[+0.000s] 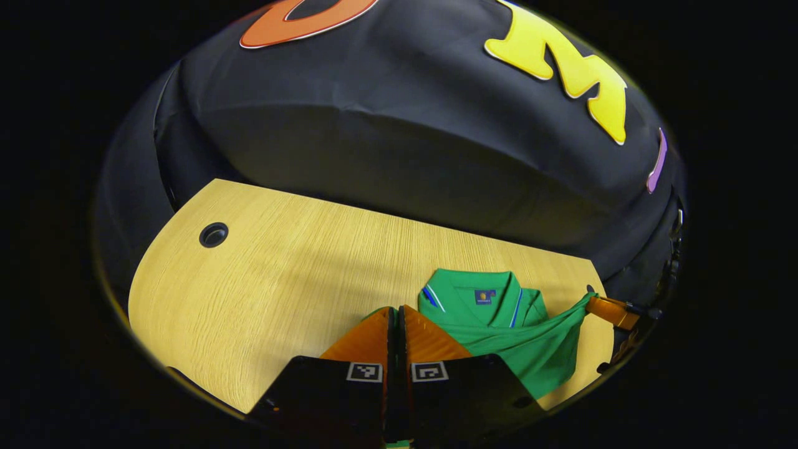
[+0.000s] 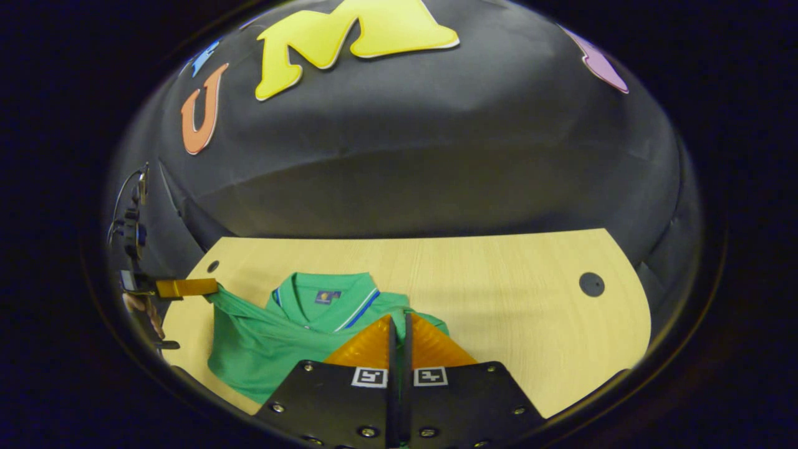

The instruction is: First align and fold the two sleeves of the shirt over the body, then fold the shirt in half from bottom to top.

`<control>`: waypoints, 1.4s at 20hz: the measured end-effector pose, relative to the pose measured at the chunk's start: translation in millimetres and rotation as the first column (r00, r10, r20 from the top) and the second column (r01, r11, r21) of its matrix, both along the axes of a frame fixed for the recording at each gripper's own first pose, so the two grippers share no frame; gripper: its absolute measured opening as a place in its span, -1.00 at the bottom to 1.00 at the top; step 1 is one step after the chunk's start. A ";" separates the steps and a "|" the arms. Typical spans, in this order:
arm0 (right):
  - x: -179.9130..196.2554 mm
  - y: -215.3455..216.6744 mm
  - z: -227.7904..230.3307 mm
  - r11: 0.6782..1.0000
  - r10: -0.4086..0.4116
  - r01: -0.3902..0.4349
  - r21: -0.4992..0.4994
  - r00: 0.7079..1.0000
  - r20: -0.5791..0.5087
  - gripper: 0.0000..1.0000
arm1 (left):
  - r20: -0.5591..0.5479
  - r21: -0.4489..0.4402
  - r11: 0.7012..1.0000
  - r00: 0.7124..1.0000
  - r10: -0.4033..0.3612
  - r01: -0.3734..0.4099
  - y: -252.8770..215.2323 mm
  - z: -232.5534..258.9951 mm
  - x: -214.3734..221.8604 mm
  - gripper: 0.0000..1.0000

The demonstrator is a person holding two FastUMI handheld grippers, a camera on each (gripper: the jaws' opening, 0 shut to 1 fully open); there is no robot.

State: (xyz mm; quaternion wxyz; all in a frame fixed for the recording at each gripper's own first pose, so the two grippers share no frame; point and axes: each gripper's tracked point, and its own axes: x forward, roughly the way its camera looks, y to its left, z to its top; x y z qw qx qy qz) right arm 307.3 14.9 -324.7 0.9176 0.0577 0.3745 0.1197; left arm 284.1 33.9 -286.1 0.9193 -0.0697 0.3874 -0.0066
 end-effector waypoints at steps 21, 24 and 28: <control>10.7 8.5 -13.3 0.997 0.024 -0.024 -0.070 1.000 0.007 0.87 | -0.014 0.111 0.993 0.999 -0.046 0.047 3.3 -23.7 10.6 0.92; 9.0 6.6 8.6 0.998 0.017 -0.013 -0.068 0.999 0.051 0.87 | 0.017 0.122 0.992 0.999 -0.047 0.044 2.9 -2.8 6.7 0.92; 0.0 1.6 47.1 0.997 0.014 -0.003 -0.081 0.991 0.135 0.87 | 0.082 0.095 0.993 0.994 -0.077 0.069 -10.6 32.5 -6.7 0.92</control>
